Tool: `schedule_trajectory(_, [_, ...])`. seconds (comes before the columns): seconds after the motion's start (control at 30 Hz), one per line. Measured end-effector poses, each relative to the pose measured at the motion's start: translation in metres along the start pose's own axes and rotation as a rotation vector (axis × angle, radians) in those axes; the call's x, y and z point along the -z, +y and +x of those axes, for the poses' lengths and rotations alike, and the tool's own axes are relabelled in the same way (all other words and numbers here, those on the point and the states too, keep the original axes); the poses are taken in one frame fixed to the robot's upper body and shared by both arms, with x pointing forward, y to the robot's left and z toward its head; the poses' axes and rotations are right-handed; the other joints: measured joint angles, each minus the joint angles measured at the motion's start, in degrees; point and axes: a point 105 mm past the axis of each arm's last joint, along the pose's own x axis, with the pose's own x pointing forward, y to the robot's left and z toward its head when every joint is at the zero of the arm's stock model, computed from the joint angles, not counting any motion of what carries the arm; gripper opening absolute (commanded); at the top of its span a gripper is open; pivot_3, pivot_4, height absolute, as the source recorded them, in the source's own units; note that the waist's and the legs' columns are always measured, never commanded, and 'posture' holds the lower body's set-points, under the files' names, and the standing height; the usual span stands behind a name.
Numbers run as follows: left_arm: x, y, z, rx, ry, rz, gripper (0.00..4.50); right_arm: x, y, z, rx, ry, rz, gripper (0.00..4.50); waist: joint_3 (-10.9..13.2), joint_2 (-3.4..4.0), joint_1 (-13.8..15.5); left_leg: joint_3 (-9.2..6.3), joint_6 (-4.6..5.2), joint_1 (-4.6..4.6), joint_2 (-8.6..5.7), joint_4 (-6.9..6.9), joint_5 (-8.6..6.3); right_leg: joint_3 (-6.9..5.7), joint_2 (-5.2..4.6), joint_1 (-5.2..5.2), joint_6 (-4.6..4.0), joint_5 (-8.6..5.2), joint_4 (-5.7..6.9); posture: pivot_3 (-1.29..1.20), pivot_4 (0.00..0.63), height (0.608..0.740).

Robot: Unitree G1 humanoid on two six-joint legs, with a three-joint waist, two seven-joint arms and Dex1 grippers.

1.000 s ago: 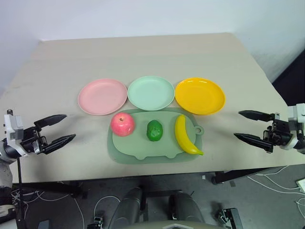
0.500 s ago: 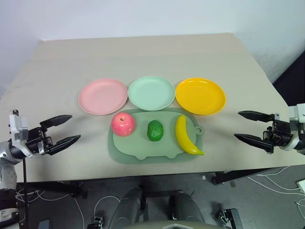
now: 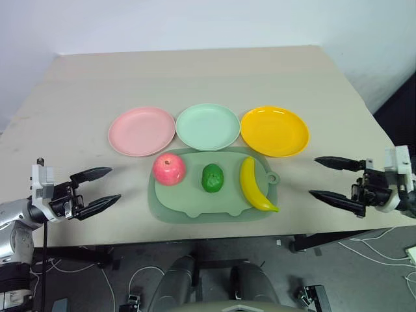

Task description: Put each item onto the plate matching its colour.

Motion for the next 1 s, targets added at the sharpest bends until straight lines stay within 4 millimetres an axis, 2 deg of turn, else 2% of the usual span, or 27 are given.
schedule_trajectory(0.2, [0.002,-0.001,0.003,0.042,0.027,0.026,4.49,-0.006,0.014,0.037,0.057,0.010,0.128,4.50,-0.01,0.01,-0.08,0.00,0.00,-0.03,0.01,-0.04,-0.01,0.01,0.00,-0.05,-0.02,-0.01,-0.07,0.00,0.150,0.737])
schedule_trajectory(0.4, [0.005,0.003,0.001,0.039,0.045,0.042,4.49,0.001,0.027,0.067,0.088,0.134,0.281,4.50,-0.01,0.01,-0.03,0.00,0.02,-0.17,0.00,-0.17,0.00,0.01,-0.01,-0.22,-0.02,-0.01,-0.21,0.00,0.150,0.737])
schedule_trajectory(0.73, [0.011,0.002,-0.002,0.021,0.052,0.039,4.49,0.015,0.026,0.105,0.214,0.293,0.392,4.50,-0.02,0.00,-0.14,0.00,0.13,-0.21,0.00,-0.14,0.07,0.01,0.02,-0.29,0.02,0.03,-0.17,0.00,0.150,0.737])
schedule_trajectory(0.9, [0.015,0.000,-0.003,0.000,0.054,0.026,4.49,0.039,0.024,0.113,0.297,0.391,0.386,4.50,-0.03,-0.02,-0.01,0.00,0.15,-0.22,-0.05,-0.09,0.08,0.01,0.00,-0.26,0.19,0.13,-0.17,0.00,0.150,0.737])
schedule_trajectory(0.97, [0.016,-0.001,-0.003,-0.006,0.057,0.027,4.49,0.040,0.023,0.115,0.309,0.398,0.369,4.50,-0.05,-0.05,-0.07,0.00,0.15,-0.11,-0.03,-0.08,0.08,0.01,0.02,-0.17,0.20,0.13,-0.17,0.00,0.150,0.737])
schedule_trajectory(1.0, [0.016,-0.001,-0.003,-0.008,0.057,0.033,4.50,0.041,0.022,0.115,0.318,0.401,0.358,4.32,-0.05,-0.05,-0.07,-0.01,0.15,-0.04,-0.02,-0.08,0.08,0.00,0.03,-0.09,0.19,0.13,-0.17,0.00,0.150,0.737])
